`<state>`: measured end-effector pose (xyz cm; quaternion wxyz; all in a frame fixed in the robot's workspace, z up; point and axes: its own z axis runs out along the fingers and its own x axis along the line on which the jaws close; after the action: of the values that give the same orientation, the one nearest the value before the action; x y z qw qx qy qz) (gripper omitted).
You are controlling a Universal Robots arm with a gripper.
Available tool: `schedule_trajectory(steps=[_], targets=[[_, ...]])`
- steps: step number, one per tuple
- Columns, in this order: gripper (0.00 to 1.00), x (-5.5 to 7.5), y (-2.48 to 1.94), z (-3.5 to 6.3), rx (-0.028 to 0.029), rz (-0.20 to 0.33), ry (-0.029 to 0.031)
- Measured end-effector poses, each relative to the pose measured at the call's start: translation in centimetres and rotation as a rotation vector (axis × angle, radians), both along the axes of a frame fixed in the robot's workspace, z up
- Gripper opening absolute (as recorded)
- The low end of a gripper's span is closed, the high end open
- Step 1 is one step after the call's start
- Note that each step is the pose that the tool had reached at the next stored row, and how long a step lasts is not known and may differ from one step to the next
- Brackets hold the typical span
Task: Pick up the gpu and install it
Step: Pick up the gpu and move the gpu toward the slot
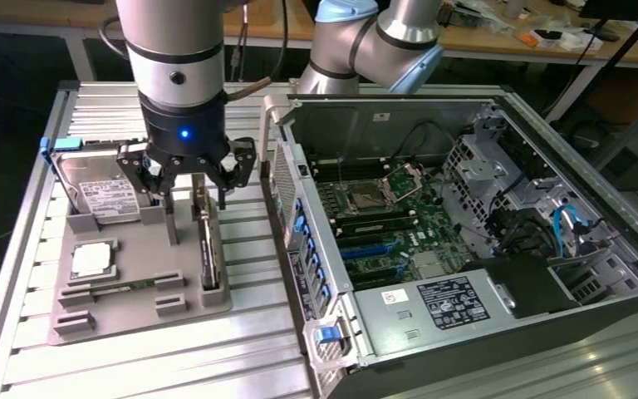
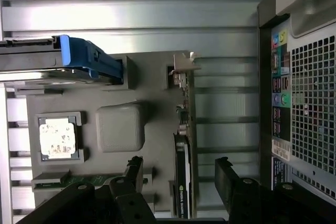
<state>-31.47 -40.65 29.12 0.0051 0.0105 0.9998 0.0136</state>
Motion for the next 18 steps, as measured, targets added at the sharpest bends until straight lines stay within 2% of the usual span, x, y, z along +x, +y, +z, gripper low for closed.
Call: schedule_trajectory(steps=[2,8,18], targets=[[0.66,0.0,-0.12,-0.40,-0.0001,0.000,0.0001],[0.66,0.0,-0.86,-1.41,0.0001,0.000,-0.0001],[0.66,0.3,-1.06,-3.24,0.0000,-0.001,0.0000]])
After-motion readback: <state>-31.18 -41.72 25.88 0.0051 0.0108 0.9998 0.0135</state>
